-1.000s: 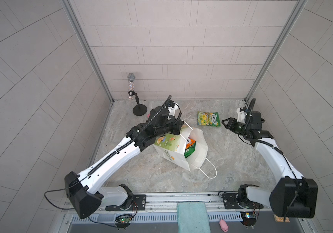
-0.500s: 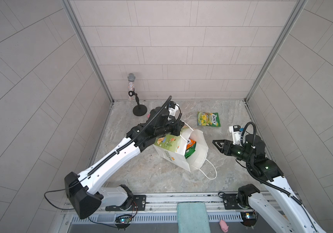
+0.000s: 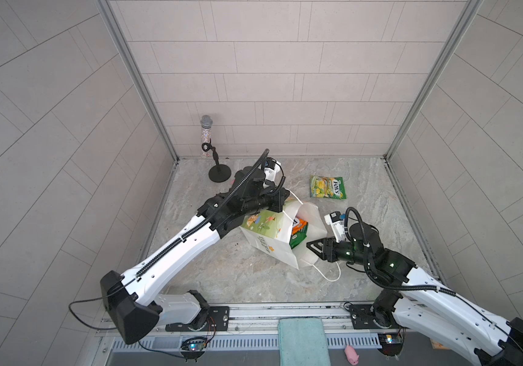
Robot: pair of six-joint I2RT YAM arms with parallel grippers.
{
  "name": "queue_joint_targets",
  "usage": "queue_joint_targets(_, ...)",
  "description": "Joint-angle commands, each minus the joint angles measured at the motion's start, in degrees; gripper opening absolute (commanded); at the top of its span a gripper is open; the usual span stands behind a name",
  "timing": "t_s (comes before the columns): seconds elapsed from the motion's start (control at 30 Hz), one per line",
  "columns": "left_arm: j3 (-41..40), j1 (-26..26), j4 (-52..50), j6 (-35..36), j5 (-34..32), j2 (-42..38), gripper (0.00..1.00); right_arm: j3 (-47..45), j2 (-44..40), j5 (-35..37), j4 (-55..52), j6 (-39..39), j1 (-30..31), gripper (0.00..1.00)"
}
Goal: Take the snacks out of the paper bag
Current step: Pick up the snack from the paper bag.
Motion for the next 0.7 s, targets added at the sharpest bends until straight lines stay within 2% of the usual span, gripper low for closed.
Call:
queue_joint_targets(0.0,1.73,-0.14,0.37,-0.02,-0.83,-0.47,0.0,0.48,2.67,5.44,5.85,1.83,2.5,0.45)
queue_joint_targets(0.23,1.74,-0.14,0.28,-0.03,-1.29,-0.43,0.0,2.09,9.83,8.11,8.45,0.53,5.62,0.44)
queue_joint_targets(0.43,1.73,-0.14,0.28,-0.03,-1.22,-0.24,0.0,2.54,12.56,10.06,8.82,1.69,6.14,0.43)
queue_joint_targets(0.5,1.74,-0.14,0.28,0.01,-0.87,-0.26,0.0,2.06,13.22,11.77,10.34,4.15,6.18,0.42)
queue_joint_targets(0.67,2.08,-0.15,-0.04,0.76,-0.68,-0.22,0.0,-0.11,14.81,15.96,17.54,16.71,6.25,0.42)
